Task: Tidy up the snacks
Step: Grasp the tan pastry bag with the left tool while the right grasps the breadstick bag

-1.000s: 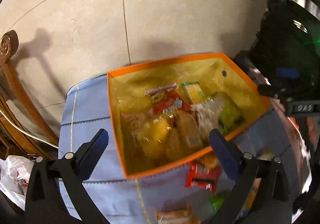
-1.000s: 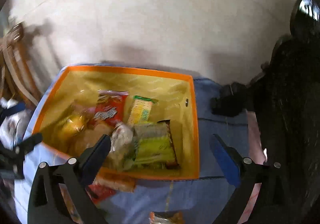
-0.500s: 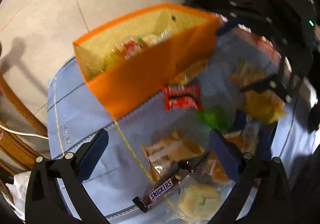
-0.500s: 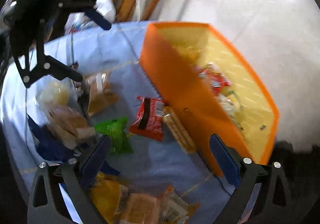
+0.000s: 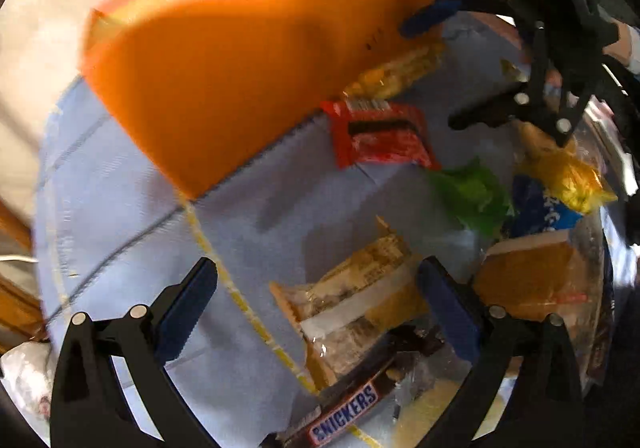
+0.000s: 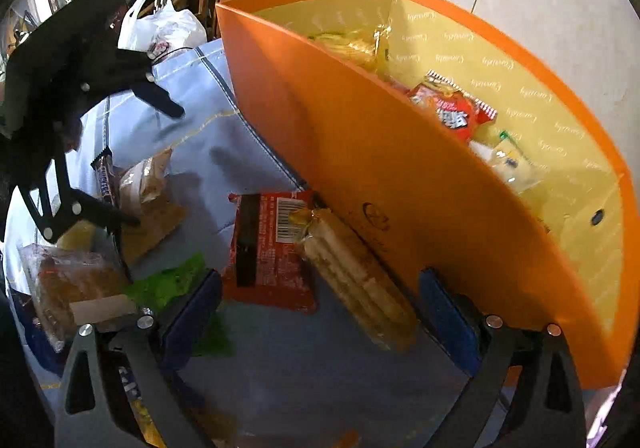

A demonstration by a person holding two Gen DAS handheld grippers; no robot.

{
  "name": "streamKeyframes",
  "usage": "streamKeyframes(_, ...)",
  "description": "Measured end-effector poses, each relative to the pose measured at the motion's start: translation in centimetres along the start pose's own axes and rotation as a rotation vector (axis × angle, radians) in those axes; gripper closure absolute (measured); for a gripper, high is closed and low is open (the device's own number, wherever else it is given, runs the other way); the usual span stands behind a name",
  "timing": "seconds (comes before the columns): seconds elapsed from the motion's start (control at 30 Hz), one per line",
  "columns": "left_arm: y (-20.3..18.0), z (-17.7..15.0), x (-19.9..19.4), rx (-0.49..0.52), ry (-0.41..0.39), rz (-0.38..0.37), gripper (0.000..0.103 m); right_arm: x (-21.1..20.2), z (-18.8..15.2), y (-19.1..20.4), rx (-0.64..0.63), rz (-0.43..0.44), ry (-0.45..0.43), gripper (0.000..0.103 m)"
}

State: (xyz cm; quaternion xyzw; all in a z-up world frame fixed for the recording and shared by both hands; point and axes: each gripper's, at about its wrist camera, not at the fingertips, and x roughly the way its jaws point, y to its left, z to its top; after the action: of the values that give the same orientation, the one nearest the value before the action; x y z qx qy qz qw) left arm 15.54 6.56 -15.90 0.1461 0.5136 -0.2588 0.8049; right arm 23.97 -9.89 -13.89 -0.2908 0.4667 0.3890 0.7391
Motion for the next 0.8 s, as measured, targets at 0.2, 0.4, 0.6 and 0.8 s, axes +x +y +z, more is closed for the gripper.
streamKeyframes(0.2,-0.8,-0.6,1.5,0.072,0.05,-0.086,0.004,2.5,-1.1,-0.5,0.055,-0.05,0.078,0.01)
streamKeyframes(0.4,-3.7,-1.8,0.8,0.185,0.064,-0.047,0.029,1.5,-1.6,-2.5,0.347,-0.014,0.123,0.077)
streamKeyframes(0.6,-4.5,-2.3,-0.1,0.11,0.062,-0.016,0.044,-1.2,-2.3,-0.6,0.45,-0.014,0.081,0.081)
streamKeyframes(0.8,-3.9,-2.2,0.0,0.055,0.044,-0.007,0.046,-2.8,-2.9,0.4,0.471,-0.056,0.067,0.081)
